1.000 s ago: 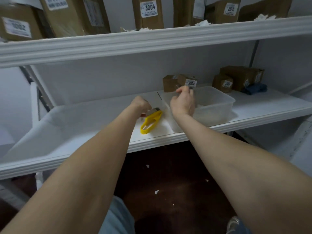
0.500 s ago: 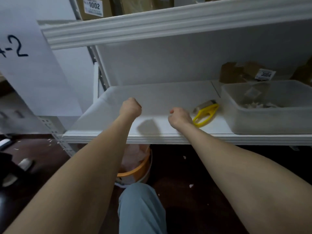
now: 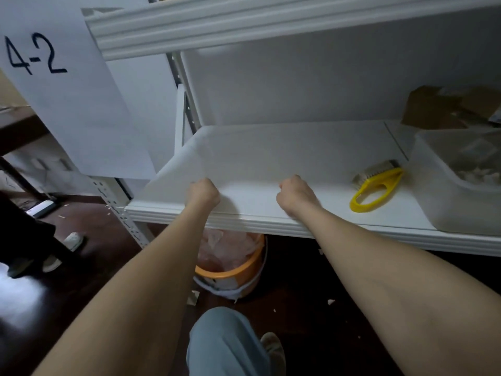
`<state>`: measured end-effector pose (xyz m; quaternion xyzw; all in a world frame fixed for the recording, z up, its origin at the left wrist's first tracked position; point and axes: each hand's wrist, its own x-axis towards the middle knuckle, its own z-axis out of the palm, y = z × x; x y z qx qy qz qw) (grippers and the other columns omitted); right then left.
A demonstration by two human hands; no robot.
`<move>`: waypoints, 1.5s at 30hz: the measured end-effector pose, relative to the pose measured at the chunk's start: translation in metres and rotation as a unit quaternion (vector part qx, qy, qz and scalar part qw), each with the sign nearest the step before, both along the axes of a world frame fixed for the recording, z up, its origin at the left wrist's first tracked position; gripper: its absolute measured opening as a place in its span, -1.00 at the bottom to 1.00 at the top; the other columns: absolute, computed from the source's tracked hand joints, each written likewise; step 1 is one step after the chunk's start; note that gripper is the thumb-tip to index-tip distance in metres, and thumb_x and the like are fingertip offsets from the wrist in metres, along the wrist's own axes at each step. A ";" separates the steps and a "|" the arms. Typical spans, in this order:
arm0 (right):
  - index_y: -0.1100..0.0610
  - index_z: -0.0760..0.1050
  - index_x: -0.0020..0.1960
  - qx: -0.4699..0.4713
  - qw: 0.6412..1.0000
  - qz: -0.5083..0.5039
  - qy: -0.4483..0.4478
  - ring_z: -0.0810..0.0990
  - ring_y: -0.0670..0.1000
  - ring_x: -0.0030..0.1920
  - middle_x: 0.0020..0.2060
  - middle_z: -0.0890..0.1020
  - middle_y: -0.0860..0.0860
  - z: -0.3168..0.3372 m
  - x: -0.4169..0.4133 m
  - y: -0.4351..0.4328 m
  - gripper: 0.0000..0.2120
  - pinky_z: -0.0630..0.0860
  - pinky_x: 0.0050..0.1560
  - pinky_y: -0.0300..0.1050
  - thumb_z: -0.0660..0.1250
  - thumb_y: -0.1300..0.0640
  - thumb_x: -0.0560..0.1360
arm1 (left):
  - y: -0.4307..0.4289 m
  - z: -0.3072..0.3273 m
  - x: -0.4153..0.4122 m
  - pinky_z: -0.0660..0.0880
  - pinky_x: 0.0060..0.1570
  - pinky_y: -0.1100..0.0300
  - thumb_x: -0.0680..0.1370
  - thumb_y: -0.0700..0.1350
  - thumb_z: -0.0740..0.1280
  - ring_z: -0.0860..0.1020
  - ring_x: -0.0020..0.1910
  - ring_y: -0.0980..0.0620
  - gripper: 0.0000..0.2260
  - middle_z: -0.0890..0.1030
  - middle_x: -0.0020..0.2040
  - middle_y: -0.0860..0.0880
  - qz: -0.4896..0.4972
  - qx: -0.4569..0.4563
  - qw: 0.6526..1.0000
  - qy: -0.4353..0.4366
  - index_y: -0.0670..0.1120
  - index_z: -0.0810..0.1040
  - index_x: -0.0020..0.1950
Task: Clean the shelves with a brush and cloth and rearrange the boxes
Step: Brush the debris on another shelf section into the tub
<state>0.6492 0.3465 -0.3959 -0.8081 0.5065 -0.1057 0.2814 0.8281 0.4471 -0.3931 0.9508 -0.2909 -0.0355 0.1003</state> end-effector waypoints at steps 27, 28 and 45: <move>0.07 0.48 0.30 -0.123 0.991 -0.002 0.054 0.41 0.10 0.29 0.23 0.45 0.06 -0.011 0.000 -0.030 -0.56 0.41 0.20 -0.02 0.09 0.21 0.48 | -0.085 -0.018 -0.033 0.46 0.16 0.18 0.52 -0.20 0.24 0.55 0.16 -0.09 -0.69 0.56 0.23 -0.09 -0.180 -0.085 0.977 0.074 0.00 0.61 0.21; 0.07 0.48 0.30 -0.130 0.990 0.002 0.058 0.40 0.10 0.29 0.23 0.45 0.06 -0.012 0.000 -0.030 -0.56 0.41 0.18 -0.02 0.08 0.22 0.48 | -0.085 -0.018 -0.032 0.48 0.11 0.19 0.51 -0.20 0.25 0.58 0.11 -0.09 -0.71 0.59 0.20 -0.07 -0.176 -0.093 0.977 0.081 0.00 0.63 0.17; 0.08 0.44 0.30 -0.148 0.985 0.022 0.092 0.38 0.12 0.26 0.21 0.43 0.10 -0.005 -0.001 -0.021 -0.59 0.40 0.07 -0.03 0.14 0.27 0.48 | -0.093 -0.015 -0.029 0.53 0.08 0.12 0.46 -0.27 0.31 0.58 0.02 -0.11 -0.76 0.61 0.08 -0.09 -0.160 -0.096 0.975 0.122 -0.02 0.65 0.02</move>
